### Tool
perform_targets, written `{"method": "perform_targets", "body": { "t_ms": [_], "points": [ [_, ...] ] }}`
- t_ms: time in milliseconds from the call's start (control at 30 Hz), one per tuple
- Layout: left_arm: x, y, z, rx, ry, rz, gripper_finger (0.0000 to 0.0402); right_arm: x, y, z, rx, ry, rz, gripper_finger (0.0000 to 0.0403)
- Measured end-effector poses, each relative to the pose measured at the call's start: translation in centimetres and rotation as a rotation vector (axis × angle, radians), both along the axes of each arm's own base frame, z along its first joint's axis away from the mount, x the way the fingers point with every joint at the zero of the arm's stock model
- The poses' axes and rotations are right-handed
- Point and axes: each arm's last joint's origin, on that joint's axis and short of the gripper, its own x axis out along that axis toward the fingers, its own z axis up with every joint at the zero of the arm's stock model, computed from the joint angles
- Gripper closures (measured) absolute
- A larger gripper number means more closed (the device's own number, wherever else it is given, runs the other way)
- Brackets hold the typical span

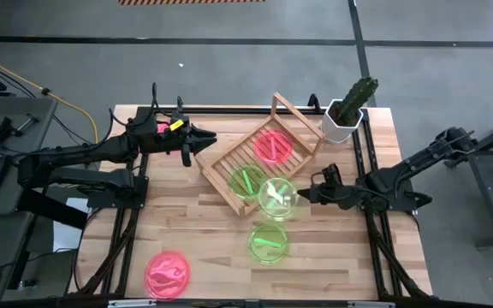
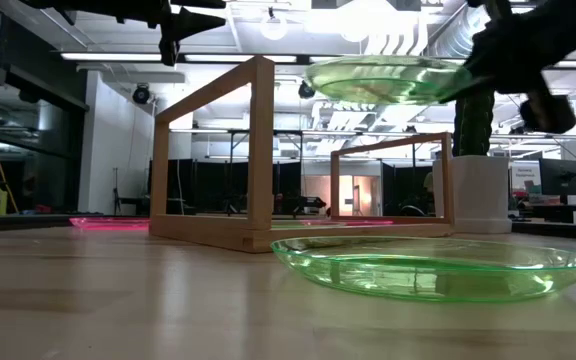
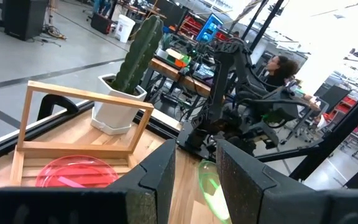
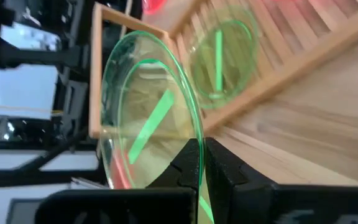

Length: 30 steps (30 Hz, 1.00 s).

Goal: Place and stack plates onto a shelf
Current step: Stack the top green plate on top of the other green plate on the shelf

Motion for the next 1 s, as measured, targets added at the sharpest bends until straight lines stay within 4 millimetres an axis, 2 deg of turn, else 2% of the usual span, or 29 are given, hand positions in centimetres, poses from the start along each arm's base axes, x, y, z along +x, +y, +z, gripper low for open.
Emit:
{"method": "perform_targets", "body": {
  "t_ms": [200, 467, 767, 1000],
  "points": [
    [0.0, 0.0, 0.0, 0.000, 0.000, 0.000, 0.0293, 1.7, -1.4, 0.0, -0.016, -0.051, -0.076, 0.0403],
    [0.0, 0.0, 0.0, 0.000, 0.000, 0.000, 0.0293, 4.4, -3.2, -1.3, -0.065, -0.066, -0.178, 0.0403],
    [0.0, 0.0, 0.0, -0.006, -0.001, 0.008, 0.0293, 10.0, -4.5, -1.3, -0.166, 0.266, -0.145, 0.0403],
    [0.0, 0.0, 0.0, -0.009, -0.002, 0.010, 0.0293, 12.6, -6.6, -2.0, -0.210, 0.429, -0.122, 0.0403]
  ]
}}
